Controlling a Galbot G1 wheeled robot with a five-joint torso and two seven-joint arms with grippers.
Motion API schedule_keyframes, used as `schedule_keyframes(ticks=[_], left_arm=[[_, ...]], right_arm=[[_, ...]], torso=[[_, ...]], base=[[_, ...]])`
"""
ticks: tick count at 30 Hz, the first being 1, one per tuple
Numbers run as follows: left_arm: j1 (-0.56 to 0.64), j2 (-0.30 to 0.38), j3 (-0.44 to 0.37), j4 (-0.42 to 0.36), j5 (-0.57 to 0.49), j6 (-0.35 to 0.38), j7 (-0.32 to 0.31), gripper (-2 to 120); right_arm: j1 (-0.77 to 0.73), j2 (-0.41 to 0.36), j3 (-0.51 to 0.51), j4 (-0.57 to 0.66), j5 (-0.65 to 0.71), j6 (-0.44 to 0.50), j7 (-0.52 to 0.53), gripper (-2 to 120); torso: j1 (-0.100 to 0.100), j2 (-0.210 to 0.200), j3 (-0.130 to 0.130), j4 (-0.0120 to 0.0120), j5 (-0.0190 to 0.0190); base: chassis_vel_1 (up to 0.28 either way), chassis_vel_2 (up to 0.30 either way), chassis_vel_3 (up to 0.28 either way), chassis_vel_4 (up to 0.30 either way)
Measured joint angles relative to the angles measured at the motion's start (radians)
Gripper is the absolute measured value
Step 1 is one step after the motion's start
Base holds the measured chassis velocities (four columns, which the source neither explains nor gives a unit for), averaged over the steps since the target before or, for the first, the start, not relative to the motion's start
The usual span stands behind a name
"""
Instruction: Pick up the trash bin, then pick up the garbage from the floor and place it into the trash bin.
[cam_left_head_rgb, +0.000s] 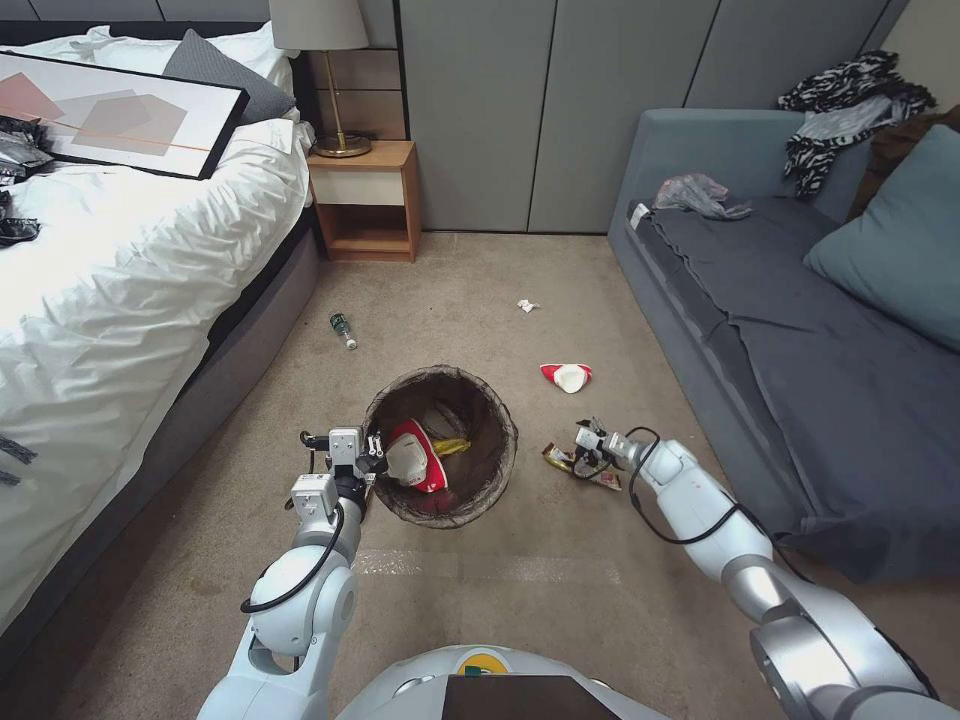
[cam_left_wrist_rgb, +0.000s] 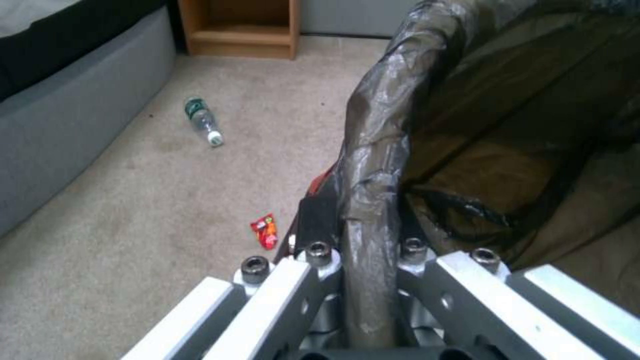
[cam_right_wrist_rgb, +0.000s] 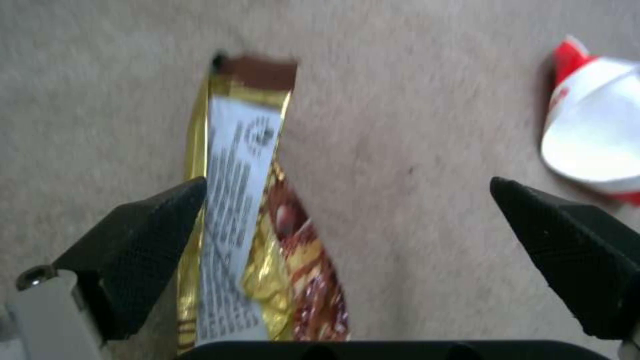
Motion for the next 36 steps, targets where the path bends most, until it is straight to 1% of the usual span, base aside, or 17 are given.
schedule_keyframes(ticks=[4, 13, 17, 22, 24, 26, 27, 29, 31, 32, 33, 35, 36], left_arm=[[0.001, 0.002, -0.001, 0.0, 0.0, 0.0, 0.0, 0], [-0.003, 0.0, 0.005, 0.006, 0.0, 0.0, 0.0, 0], [-0.002, 0.003, 0.004, 0.006, 0.0, -0.001, 0.0, 0], [0.0, 0.002, 0.006, 0.005, 0.002, -0.001, 0.0, 0], [0.0, 0.001, 0.006, 0.002, 0.002, -0.001, 0.0, 0], [0.001, 0.003, 0.002, -0.001, 0.002, -0.001, 0.0, 0], [0.001, 0.003, 0.002, -0.001, 0.002, -0.001, 0.0, 0], [0.001, 0.004, 0.001, -0.001, 0.0, -0.001, 0.0, 0], [0.001, 0.004, 0.001, -0.002, 0.0, -0.002, 0.0, 0], [0.001, 0.004, 0.001, -0.002, 0.0, -0.002, 0.0, 0], [0.001, 0.004, 0.001, -0.002, 0.0, -0.002, 0.0, 0], [-0.001, 0.004, 0.002, -0.002, 0.0, -0.002, 0.0, 0], [-0.001, 0.004, 0.002, -0.002, 0.0, -0.002, 0.0, 0]], right_arm=[[0.002, 0.011, 0.018, -0.04, -0.015, -0.005, 0.032, 100], [0.006, 0.021, 0.033, -0.074, -0.011, -0.022, 0.069, 100], [0.009, 0.025, 0.038, -0.089, 0.018, -0.029, 0.082, 100], [0.009, 0.04, 0.026, -0.091, 0.061, -0.031, 0.071, 99], [0.007, 0.048, 0.018, -0.091, 0.074, -0.033, 0.061, 91], [0.006, 0.052, 0.014, -0.093, 0.081, -0.034, 0.061, 80], [0.006, 0.052, 0.014, -0.093, 0.081, -0.034, 0.061, 80], [0.006, 0.054, 0.013, -0.094, 0.084, -0.036, 0.061, 72], [0.006, 0.055, 0.011, -0.095, 0.089, -0.038, 0.061, 62], [0.006, 0.055, 0.011, -0.095, 0.089, -0.038, 0.061, 62], [0.006, 0.055, 0.011, -0.095, 0.09, -0.038, 0.061, 59], [0.002, 0.055, 0.011, -0.096, 0.095, -0.04, 0.058, 49], [0.002, 0.055, 0.011, -0.096, 0.095, -0.04, 0.058, 49]], torso=[[0.0, 0.0, 0.0, -0.0001, 0.0001], [0.0, 0.0, 0.0, 0.0, 0.0001], [0.0, 0.0, 0.0, -0.0001, -0.0001], [0.0, 0.0, 0.0, -0.0001, -0.0001], [0.0, 0.0, 0.0, 0.0003, 0.0002], [0.0, 0.0, 0.0, 0.0, 0.0], [0.0, 0.0, 0.0, 0.0, 0.0], [0.0, 0.0, 0.0, -0.0001, 0.0], [0.0, 0.0, 0.0, 0.0, 0.0], [0.0, 0.0, 0.0, 0.0, 0.0], [0.0, 0.0, 0.0, 0.0, 0.0], [0.0, 0.0, 0.0, 0.0, -0.0001], [0.0, 0.0, 0.0, 0.0, -0.0001]], base=[[0.0, 0.0, 0.0, 0.0], [0.0, 0.0, 0.0, 0.0], [0.0, 0.0, 0.0, 0.0], [0.0, 0.0, 0.0, 0.0], [0.0, 0.0, 0.0, 0.0], [0.0, 0.0, 0.0, 0.0], [0.0, 0.0, 0.0, 0.0], [0.0, 0.0, 0.0, 0.0], [0.0, 0.0, 0.0, 0.0], [0.0, 0.0, 0.0, 0.0], [0.0, 0.0, 0.0, 0.0], [0.0, 0.0, 0.0, 0.0], [0.0, 0.0, 0.0, 0.0]])
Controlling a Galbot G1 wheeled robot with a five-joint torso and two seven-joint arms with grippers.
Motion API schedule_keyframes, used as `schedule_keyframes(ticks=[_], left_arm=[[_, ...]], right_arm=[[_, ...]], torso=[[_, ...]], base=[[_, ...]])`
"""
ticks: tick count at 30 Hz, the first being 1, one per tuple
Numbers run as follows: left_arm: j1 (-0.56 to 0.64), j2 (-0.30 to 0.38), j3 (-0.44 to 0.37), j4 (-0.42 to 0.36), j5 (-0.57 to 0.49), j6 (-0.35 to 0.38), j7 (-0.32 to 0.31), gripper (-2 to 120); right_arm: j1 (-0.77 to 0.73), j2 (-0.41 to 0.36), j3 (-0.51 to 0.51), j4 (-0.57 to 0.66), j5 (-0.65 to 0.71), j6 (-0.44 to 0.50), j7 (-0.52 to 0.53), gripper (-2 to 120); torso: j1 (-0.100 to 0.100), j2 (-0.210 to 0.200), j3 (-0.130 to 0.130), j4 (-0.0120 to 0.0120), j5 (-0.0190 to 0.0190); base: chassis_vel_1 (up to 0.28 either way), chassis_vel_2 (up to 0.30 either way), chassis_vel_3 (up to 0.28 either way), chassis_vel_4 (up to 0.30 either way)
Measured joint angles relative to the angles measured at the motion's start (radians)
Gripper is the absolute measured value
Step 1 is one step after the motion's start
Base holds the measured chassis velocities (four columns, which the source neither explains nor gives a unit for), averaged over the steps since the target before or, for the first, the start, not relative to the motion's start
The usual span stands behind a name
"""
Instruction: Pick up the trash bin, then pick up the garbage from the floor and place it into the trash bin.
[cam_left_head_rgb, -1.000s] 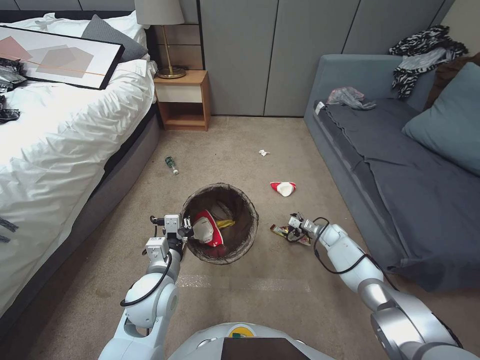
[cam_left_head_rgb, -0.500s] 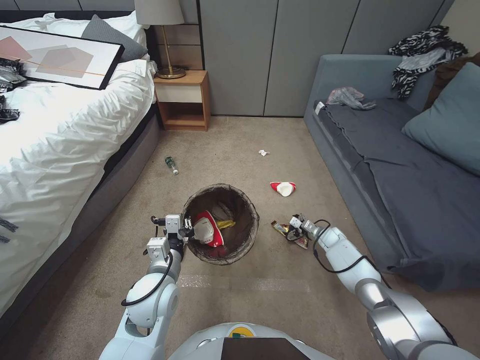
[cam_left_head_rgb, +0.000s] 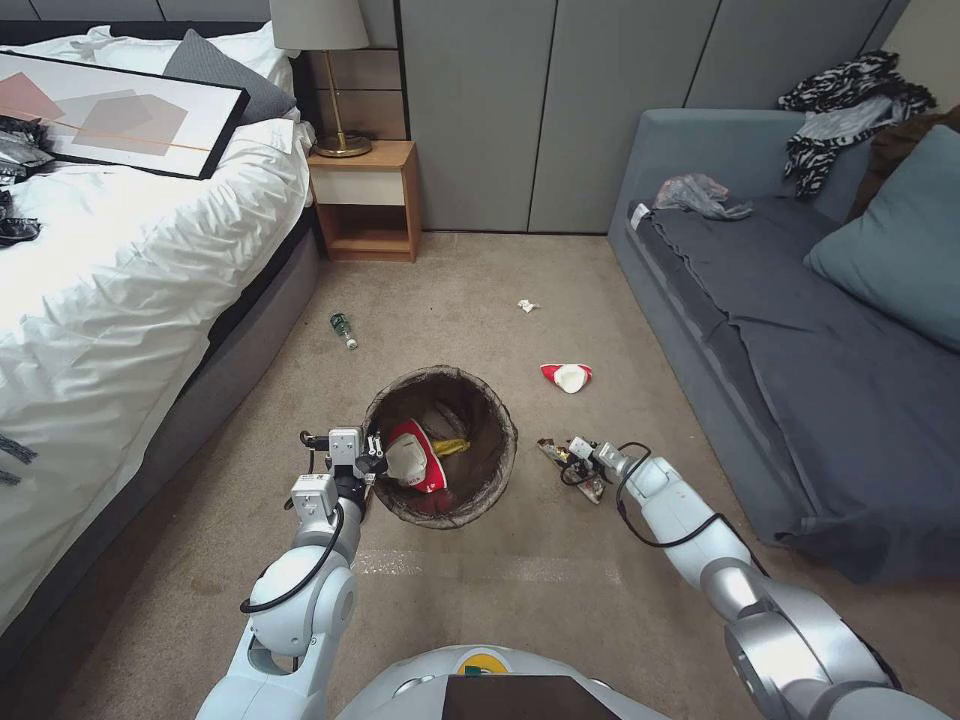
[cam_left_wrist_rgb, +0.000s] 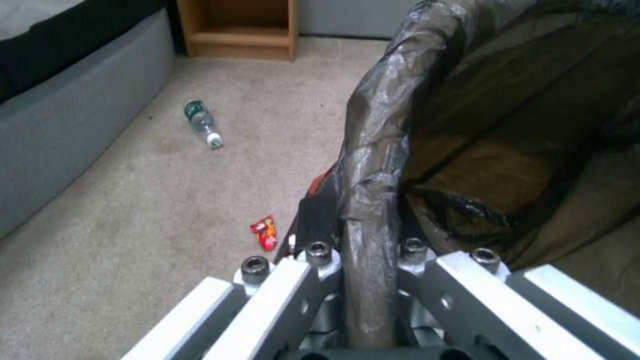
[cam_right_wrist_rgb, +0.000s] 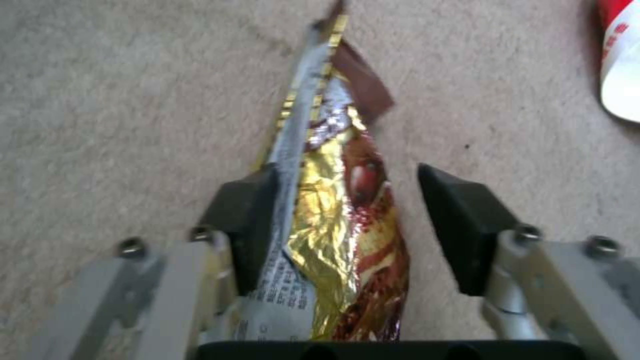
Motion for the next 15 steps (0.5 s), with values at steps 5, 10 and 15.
schedule_keyframes(ticks=[5, 10, 15], left_arm=[[-0.001, 0.001, 0.001, 0.001, -0.001, 0.0, 0.0, 0], [-0.003, 0.001, 0.001, 0.003, -0.002, 0.0, 0.0, 0], [-0.001, 0.003, 0.003, 0.004, -0.002, -0.001, 0.0, 0]], right_arm=[[-0.008, 0.0, 0.006, -0.008, 0.008, -0.001, -0.001, 30], [-0.013, -0.002, 0.011, -0.008, 0.012, 0.001, -0.002, 10], [-0.015, -0.006, 0.012, -0.006, 0.015, 0.005, -0.004, 0]], torso=[[0.0, 0.0, 0.0, 0.0, 0.0], [0.0, 0.0, 0.0, 0.0, 0.0001], [0.0, 0.0, 0.0, 0.0, 0.0001]], base=[[0.0, 0.0, 0.0, 0.0], [0.0, 0.0, 0.0, 0.0], [0.0, 0.0, 0.0, 0.0]])
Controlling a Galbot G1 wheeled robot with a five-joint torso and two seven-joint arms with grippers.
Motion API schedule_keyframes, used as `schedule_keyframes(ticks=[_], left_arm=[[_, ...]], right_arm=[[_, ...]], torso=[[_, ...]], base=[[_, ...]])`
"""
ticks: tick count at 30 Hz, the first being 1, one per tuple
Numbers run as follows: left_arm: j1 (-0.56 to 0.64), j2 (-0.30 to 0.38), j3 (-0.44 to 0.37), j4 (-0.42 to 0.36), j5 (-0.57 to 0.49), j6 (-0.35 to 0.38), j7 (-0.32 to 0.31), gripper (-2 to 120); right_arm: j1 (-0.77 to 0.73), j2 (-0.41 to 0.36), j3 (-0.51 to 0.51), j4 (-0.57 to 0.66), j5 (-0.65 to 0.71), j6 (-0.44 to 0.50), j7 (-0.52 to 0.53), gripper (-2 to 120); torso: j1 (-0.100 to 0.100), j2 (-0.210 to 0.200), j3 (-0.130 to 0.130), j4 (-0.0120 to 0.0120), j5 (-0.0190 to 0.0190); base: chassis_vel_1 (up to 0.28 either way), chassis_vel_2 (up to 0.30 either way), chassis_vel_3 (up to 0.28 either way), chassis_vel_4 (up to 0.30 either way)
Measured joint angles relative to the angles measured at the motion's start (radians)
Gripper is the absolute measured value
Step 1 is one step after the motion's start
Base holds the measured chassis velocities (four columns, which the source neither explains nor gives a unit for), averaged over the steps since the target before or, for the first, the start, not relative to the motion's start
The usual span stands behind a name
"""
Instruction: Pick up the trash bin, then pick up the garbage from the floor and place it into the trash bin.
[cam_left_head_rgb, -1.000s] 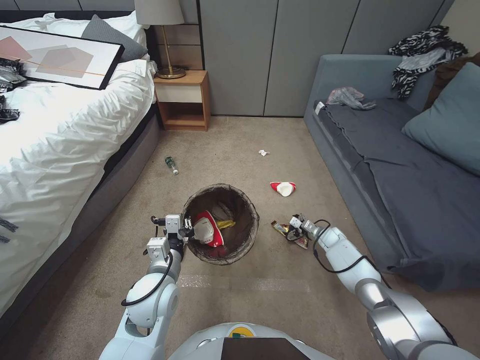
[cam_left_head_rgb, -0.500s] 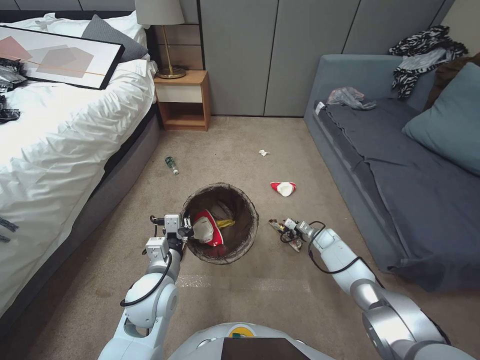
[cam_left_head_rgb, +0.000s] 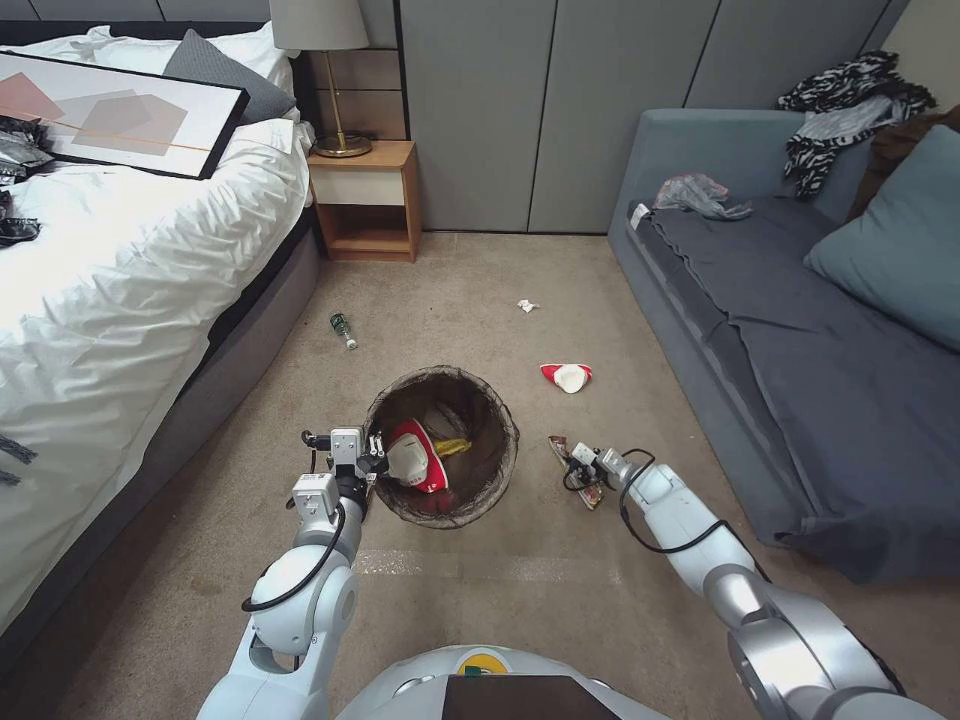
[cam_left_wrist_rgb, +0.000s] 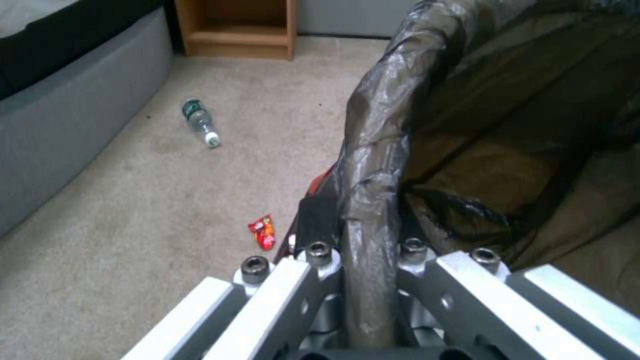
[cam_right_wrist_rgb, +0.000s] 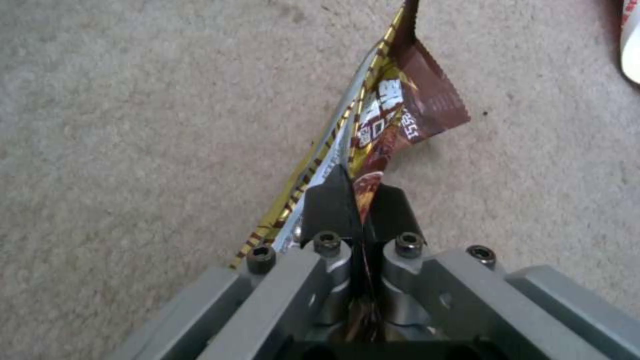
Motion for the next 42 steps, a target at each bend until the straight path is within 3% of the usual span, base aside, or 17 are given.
schedule_keyframes(ticks=[12, 20, 24, 26, 28, 30, 32, 33, 36, 42], left_arm=[[0.003, 0.002, 0.002, -0.006, -0.001, 0.0, 0.001, 0], [0.001, 0.003, 0.0, 0.002, -0.004, -0.003, 0.002, 0], [-0.001, 0.002, 0.002, 0.013, -0.008, -0.004, 0.001, 0], [-0.001, 0.003, 0.003, 0.013, -0.01, -0.004, 0.001, 0], [-0.001, 0.004, 0.005, 0.013, -0.02, 0.0, -0.002, 0], [-0.001, 0.004, 0.005, 0.014, -0.022, 0.001, -0.002, 0], [-0.001, 0.005, 0.008, 0.016, -0.027, 0.009, -0.006, 0], [-0.001, 0.005, 0.008, 0.016, -0.027, 0.009, -0.006, 0], [-0.001, 0.005, 0.022, 0.019, -0.03, 0.019, -0.008, 0], [-0.001, 0.005, 0.032, 0.022, -0.032, 0.03, -0.01, 0]], right_arm=[[-0.005, -0.008, 0.016, 0.019, 0.007, 0.021, 0.016, 0], [-0.059, -0.006, 0.084, 0.151, 0.066, 0.114, 0.099, 0], [-0.186, -0.022, 0.107, 0.424, 0.243, 0.155, 0.158, 0], [-0.203, -0.024, 0.109, 0.462, 0.267, 0.156, 0.163, 0], [-0.287, -0.035, 0.127, 0.685, 0.366, 0.163, 0.185, 0], [-0.307, -0.037, 0.133, 0.746, 0.389, 0.166, 0.189, 0], [-0.377, -0.042, 0.147, 0.979, 0.474, 0.172, 0.192, 0], [-0.377, -0.042, 0.147, 0.979, 0.474, 0.172, 0.192, 0], [-0.441, -0.054, 0.126, 1.24, 0.596, 0.172, 0.163, 0], [-0.495, -0.073, 0.046, 1.435, 0.678, 0.136, 0.128, 0]], torso=[[0.0, 0.0, 0.0, 0.0001, 0.0], [0.0, 0.0, 0.0, 0.0002, -0.0001], [0.0, 0.0, 0.0, 0.0002, -0.0001], [0.0, 0.0, 0.0, 0.0, 0.0], [0.0, 0.0, 0.0, -0.0004, 0.0001], [0.0, 0.0, 0.0, -0.0003, -0.0003], [0.0, 0.0, 0.0, 0.0, 0.0002], [0.0, 0.0, 0.0, 0.0, 0.0002], [0.0, 0.0, 0.0, -0.0001, -0.0007], [0.0, 0.0, 0.0, 0.0, -0.0001]], base=[[0.0, 0.0, 0.0, 0.0], [0.0, 0.0, 0.0, 0.0], [0.0, 0.0, 0.0, 0.0], [0.0, 0.0, 0.0, 0.0], [0.0, 0.0, 0.0, 0.0], [0.0, 0.0, 0.0, 0.0], [0.0, 0.0, 0.0, 0.0], [0.0, 0.0, 0.0, 0.0], [0.0, 0.0, 0.0, 0.0], [0.0, 0.0, 0.0, 0.0]])
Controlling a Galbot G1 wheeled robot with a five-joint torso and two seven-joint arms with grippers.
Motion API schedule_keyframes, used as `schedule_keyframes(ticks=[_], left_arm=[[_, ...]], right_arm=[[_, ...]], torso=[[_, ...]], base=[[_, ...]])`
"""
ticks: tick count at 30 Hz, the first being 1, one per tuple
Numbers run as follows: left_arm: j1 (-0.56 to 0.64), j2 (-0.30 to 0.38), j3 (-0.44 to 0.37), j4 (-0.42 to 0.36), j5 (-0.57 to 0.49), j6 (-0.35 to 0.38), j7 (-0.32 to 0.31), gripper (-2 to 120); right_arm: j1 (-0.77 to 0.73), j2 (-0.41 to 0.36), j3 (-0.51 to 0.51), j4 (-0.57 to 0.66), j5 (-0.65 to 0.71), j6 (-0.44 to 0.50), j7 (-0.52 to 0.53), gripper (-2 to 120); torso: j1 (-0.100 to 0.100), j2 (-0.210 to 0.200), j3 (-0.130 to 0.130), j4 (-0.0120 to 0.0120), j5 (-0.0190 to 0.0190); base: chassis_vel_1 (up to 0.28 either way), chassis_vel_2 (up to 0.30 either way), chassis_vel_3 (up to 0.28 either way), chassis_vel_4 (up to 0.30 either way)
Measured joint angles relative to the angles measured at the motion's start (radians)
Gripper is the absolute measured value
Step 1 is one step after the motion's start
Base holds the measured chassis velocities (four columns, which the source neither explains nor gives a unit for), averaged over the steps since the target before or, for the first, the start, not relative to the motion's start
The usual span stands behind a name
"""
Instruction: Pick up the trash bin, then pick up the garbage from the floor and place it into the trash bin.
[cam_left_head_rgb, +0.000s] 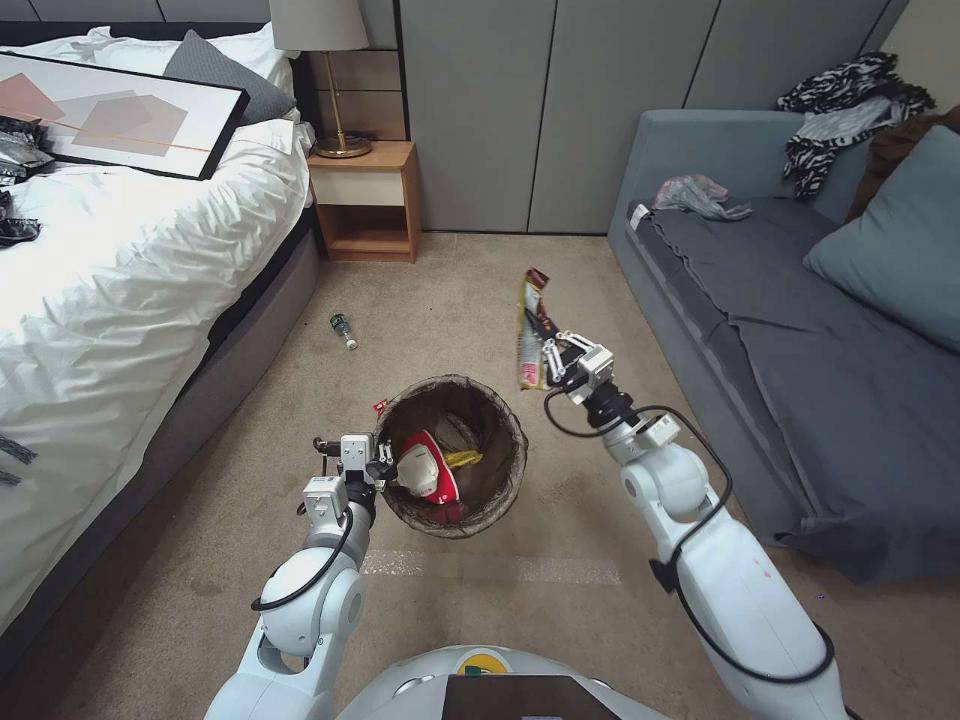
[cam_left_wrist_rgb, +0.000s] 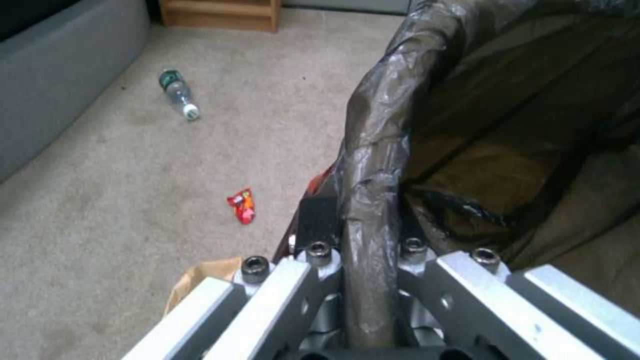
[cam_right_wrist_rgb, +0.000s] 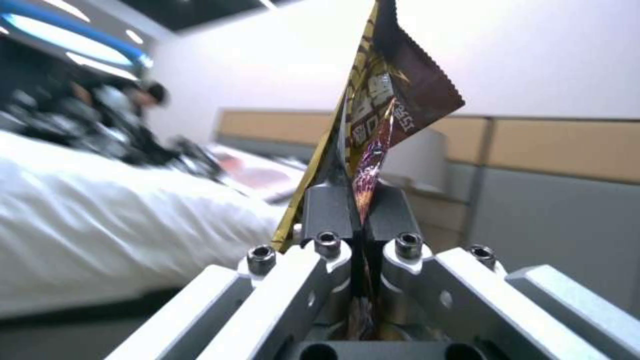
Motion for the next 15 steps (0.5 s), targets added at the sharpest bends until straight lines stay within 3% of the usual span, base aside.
schedule_keyframes(ticks=[6, 9, 15], left_arm=[[-0.001, 0.0, 0.007, 0.0, -0.003, 0.003, -0.001, 0], [-0.001, -0.004, 0.009, 0.0, -0.003, 0.004, -0.002, 0], [-0.001, -0.005, 0.01, 0.002, -0.003, 0.004, -0.002, 0]], right_arm=[[-0.005, -0.015, -0.119, 0.029, -0.032, -0.031, -0.001, 0], [-0.001, -0.006, -0.187, -0.055, -0.09, -0.017, -0.002, 0], [-0.003, 0.017, -0.228, -0.135, -0.129, 0.007, -0.003, 0]], torso=[[0.0, 0.0, 0.0, 0.0001, -0.0001], [0.0, 0.0, 0.0, 0.0003, 0.0001], [0.0, 0.0, 0.0, 0.0001, 0.0001]], base=[[0.0, 0.0, 0.0, 0.0], [0.0, 0.0, 0.0, 0.0], [0.0, 0.0, 0.0, 0.0]])
